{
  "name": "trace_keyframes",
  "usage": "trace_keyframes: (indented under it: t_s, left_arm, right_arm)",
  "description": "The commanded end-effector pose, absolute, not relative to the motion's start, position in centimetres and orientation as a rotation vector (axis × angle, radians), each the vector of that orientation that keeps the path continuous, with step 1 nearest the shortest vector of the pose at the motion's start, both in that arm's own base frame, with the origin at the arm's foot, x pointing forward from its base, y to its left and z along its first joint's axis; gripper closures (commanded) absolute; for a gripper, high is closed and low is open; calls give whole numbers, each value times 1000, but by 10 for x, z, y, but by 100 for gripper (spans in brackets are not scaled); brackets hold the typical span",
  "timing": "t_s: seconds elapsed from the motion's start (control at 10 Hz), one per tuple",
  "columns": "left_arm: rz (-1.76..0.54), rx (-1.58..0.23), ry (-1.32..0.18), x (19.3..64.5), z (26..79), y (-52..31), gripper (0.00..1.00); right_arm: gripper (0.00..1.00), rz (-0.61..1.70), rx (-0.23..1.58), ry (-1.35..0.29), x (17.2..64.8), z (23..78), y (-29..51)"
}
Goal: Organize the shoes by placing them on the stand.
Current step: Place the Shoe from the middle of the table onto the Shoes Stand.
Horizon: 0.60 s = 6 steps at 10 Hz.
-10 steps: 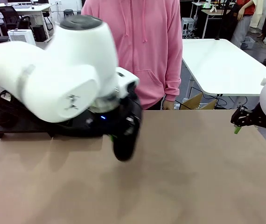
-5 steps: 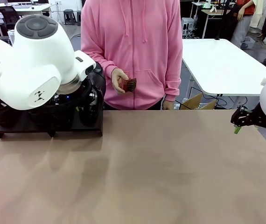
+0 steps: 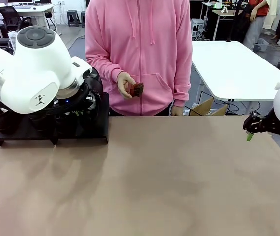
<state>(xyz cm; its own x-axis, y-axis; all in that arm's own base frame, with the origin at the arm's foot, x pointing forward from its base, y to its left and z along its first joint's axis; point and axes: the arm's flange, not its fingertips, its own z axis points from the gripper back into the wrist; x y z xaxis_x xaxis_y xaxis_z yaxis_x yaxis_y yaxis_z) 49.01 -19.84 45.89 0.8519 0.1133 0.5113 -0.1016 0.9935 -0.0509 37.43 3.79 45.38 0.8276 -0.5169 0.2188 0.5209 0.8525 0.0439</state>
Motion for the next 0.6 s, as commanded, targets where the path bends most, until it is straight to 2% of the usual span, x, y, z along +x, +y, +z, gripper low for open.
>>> trace_keyframes:
  t_s: [0.0, 0.5]
  left_arm:
    - [143, -51, -593, 503, 464, -204, 100]
    - [175, -80, -536, 530, 450, -196, 100]
  right_arm:
    - [0, -534, -3, -234, 375, 454, 36]
    - [0, -534, -3, -234, 375, 454, 36]
